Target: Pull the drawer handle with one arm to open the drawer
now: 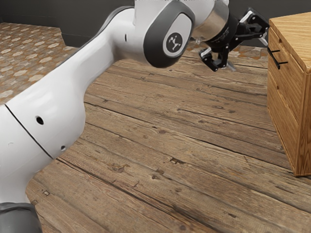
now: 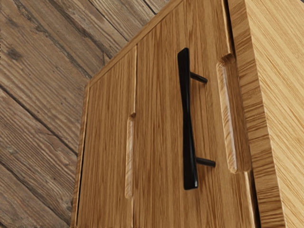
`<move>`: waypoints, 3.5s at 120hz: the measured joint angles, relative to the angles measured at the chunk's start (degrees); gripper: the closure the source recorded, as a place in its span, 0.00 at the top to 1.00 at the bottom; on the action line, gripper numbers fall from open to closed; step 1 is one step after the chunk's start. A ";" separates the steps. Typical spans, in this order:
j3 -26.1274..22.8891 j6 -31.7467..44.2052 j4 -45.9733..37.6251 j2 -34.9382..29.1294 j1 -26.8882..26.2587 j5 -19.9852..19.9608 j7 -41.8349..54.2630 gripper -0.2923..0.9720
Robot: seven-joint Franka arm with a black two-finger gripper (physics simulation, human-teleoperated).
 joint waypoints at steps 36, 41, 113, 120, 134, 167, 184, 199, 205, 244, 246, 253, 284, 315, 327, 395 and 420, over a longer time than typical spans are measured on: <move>-0.52 2.21 0.55 1.55 -0.59 -0.05 -3.92 0.75; -0.51 2.52 0.51 1.81 -0.60 -0.06 -4.32 0.75; -0.32 7.62 -0.09 3.35 0.26 5.33 -7.41 0.75; -0.50 8.68 -0.06 3.91 0.13 5.38 -7.44 0.75; -0.66 10.19 -0.18 4.91 -0.22 5.39 -7.48 0.75; -0.11 8.83 -0.43 5.35 0.18 6.70 -7.61 0.75; -0.06 8.86 0.08 5.67 0.34 7.06 -7.65 0.75; -0.20 10.16 0.47 6.77 0.43 7.16 -7.63 0.75; -0.29 10.58 0.51 6.93 0.62 7.16 -7.62 0.75; -0.99 16.19 2.18 10.19 1.95 6.74 -7.35 0.75; -1.00 16.37 2.52 10.44 1.95 6.74 -7.34 0.75; -1.05 16.88 3.15 11.03 1.94 6.72 -7.28 0.75; -0.93 17.41 3.02 11.93 1.85 6.91 -7.12 0.75; -0.54 15.80 3.86 12.15 1.91 7.66 -7.01 0.75; -0.71 15.64 4.54 12.73 1.93 7.90 -6.98 0.75; 2.35 12.78 0.27 11.18 2.28 8.67 -6.98 0.75; 11.27 4.40 -7.85 4.68 0.58 9.45 -6.98 0.75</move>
